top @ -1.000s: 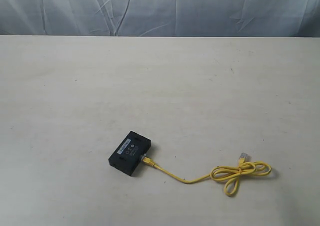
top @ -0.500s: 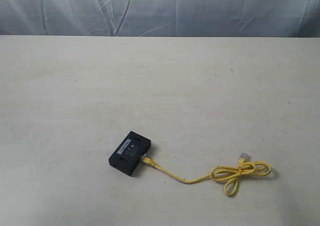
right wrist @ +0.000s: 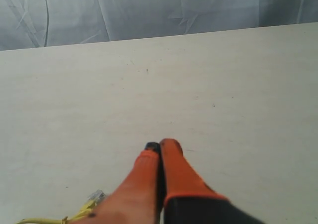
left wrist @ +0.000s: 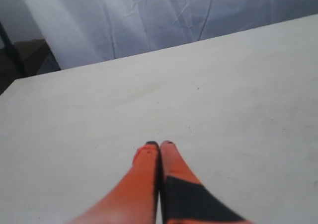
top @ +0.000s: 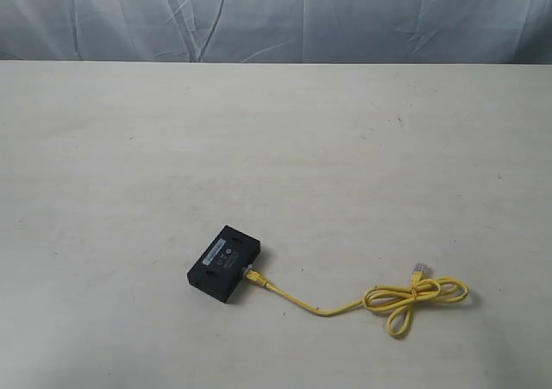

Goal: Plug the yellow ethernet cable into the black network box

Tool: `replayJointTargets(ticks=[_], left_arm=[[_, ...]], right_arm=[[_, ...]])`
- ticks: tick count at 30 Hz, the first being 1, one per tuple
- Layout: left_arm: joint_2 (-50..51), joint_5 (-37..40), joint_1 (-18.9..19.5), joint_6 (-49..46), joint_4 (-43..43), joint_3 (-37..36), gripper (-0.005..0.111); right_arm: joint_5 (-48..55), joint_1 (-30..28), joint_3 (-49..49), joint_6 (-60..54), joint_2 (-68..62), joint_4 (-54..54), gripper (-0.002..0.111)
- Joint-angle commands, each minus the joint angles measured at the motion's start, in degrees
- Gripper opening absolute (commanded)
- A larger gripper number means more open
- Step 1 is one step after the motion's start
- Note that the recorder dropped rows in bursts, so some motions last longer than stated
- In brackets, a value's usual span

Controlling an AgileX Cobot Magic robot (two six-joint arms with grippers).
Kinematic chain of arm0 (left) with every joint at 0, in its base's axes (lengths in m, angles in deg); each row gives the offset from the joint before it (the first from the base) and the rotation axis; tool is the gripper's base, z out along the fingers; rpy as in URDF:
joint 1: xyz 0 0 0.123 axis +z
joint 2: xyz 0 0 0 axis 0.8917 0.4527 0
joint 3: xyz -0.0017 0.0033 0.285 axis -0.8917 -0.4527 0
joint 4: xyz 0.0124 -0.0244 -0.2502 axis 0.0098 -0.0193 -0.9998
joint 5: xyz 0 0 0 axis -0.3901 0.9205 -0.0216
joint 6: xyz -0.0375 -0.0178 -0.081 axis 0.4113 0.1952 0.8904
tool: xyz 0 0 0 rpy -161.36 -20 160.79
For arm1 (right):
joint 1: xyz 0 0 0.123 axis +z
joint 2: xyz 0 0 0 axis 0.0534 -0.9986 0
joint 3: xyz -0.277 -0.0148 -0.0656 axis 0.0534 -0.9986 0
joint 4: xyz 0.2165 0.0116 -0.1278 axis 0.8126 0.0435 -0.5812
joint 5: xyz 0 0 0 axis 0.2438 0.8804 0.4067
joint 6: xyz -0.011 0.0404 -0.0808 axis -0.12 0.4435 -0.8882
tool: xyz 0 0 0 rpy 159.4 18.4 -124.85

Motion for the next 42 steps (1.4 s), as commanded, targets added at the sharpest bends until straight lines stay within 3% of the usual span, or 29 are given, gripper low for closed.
replayJointTargets(ticks=[1,10,16,42], left_arm=[[-0.33,-1.00,0.30,21.32,10.28,-0.30,0.000],[-0.33,-1.00,0.30,21.50,10.17,-0.30,0.000],[-0.33,-1.00,0.30,16.48,7.16,-0.30,0.000],[-0.33,-1.38,0.30,16.48,8.03,-0.30,0.000]], right_arm=[[-0.74,-0.20,-0.17,-0.32,0.32,0.07,0.000],[-0.74,-0.20,-0.17,-0.32,0.32,0.07,0.000],[-0.61,-0.20,-0.17,-0.32,0.32,0.41,0.000],[-0.75,-0.20,-0.17,-0.32,0.32,0.05,0.000]])
